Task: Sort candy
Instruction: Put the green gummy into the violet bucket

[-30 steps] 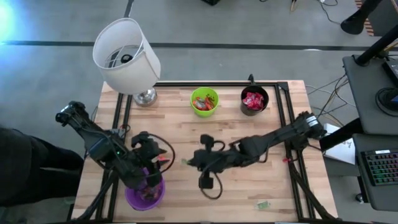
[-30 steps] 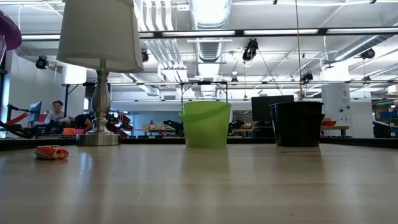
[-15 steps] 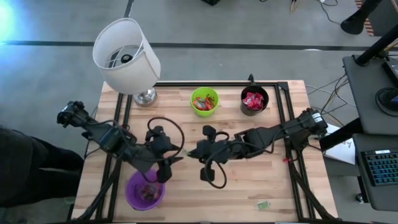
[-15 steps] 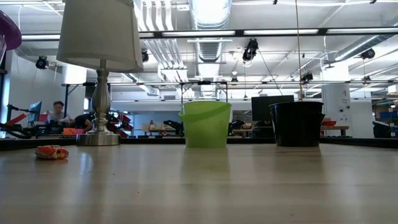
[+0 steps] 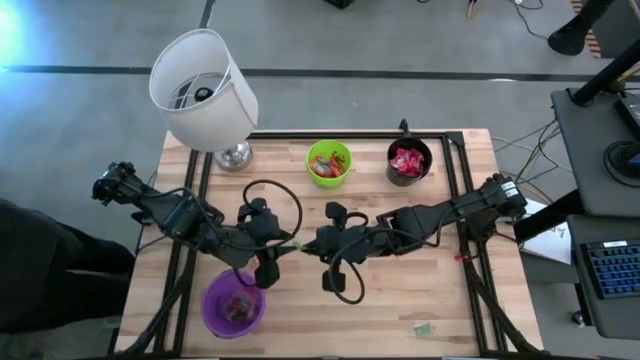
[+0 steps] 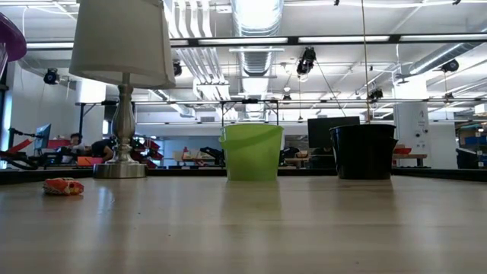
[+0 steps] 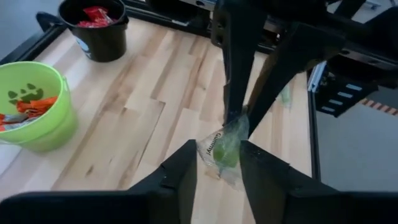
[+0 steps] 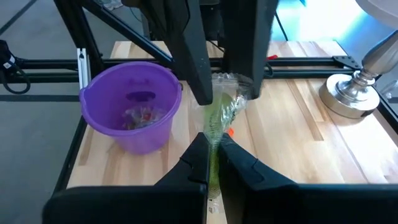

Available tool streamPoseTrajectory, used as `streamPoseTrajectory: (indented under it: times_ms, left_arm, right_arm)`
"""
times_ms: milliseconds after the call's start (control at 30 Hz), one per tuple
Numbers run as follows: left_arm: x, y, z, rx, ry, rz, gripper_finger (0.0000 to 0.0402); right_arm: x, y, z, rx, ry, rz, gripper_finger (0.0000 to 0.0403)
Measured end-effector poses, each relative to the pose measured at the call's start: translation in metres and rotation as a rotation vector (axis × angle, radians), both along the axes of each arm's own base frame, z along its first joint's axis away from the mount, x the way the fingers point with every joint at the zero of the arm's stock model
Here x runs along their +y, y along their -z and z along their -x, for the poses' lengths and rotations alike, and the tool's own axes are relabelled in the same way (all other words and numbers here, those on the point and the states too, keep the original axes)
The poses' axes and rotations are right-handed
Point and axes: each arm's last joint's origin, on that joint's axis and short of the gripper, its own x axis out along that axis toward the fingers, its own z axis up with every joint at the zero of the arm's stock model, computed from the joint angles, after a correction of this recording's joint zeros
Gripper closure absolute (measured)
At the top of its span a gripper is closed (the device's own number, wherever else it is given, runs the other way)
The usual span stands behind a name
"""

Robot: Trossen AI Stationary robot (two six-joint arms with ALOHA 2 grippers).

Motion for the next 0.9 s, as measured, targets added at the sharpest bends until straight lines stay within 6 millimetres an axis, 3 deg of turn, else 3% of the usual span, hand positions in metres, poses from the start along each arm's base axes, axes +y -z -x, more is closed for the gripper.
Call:
streamPoseTrajectory:
  times_ms: [467, 767, 900]
  left_arm:
    - [-0.0014, 0.0087, -0.0092, 0.055, 0.079, -0.04, 0.0394]
    - [-0.0009, 0.002, -0.0081, 0.044, 0.104, -0.065, 0.0401]
    - [-0.0009, -0.0005, -0.0078, 0.04, 0.11, -0.061, 0.0401]
  right_arm:
    - [0.0003, -0.001, -0.0006, -0.012, -0.004, -0.007, 0.0394]
    - [0.0001, -0.0029, -0.0005, -0.025, 0.01, -0.036, 0.0393]
    - [-0.0047, -0.0034, -0.0022, -0.015, 0.002, -0.131, 0.0378]
